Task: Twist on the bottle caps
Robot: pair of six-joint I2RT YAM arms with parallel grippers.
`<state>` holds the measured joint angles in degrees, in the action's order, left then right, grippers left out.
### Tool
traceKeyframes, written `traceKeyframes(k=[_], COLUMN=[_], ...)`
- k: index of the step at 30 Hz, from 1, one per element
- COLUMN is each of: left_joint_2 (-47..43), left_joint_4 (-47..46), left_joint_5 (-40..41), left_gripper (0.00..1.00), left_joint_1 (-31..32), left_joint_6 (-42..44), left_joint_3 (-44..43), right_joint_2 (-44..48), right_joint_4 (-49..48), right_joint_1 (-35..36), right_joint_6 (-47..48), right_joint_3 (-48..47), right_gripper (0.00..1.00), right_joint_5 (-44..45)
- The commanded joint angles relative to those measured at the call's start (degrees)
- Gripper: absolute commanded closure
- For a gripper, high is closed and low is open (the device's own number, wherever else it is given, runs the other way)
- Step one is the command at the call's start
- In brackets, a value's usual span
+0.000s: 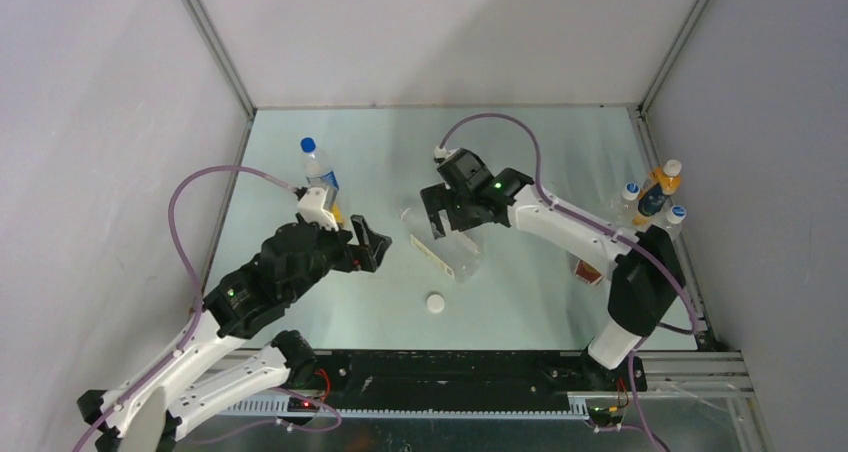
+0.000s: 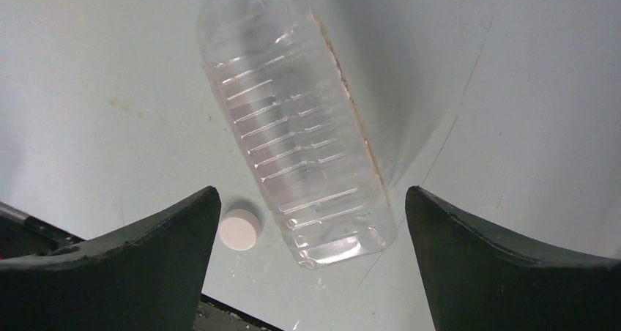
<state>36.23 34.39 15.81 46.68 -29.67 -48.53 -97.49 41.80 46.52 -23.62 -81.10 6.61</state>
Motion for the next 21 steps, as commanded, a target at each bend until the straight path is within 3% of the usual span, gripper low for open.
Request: traceKeyframes(k=[1, 10, 15, 21], left_joint_2=[2.30, 14.85, 21.59, 27.94], left_joint_4=[-3.57, -11.44, -15.95, -16.61], left_joint_5=[-0.31, -1.11, -1.95, -2.80], left_gripper=[0.02, 0.02, 0.02, 0.02], left_joint_1=[-0.42, -0.42, -0.34, -0.17], left_joint_6=[-6.35, -17.32, -23.46, -27.00], left_joint_3=[0.84, 0.82, -0.21, -1.80], right_joint_2=[6.75, 25.14, 24.76, 20.80], right_joint_4=[-3.99, -10.99, -10.21, -8.67], right_joint_1=[-3.26, -16.99, -21.24, -18.37], right_joint_6=[1.98, 10.89, 11.40, 12.53], right_joint_3=[2.22, 15.74, 18.08, 18.10], right_gripper=[0.01, 0.01, 0.01, 0.01], right_joint_5=[-4.11, -28.77, -36.04, -29.12])
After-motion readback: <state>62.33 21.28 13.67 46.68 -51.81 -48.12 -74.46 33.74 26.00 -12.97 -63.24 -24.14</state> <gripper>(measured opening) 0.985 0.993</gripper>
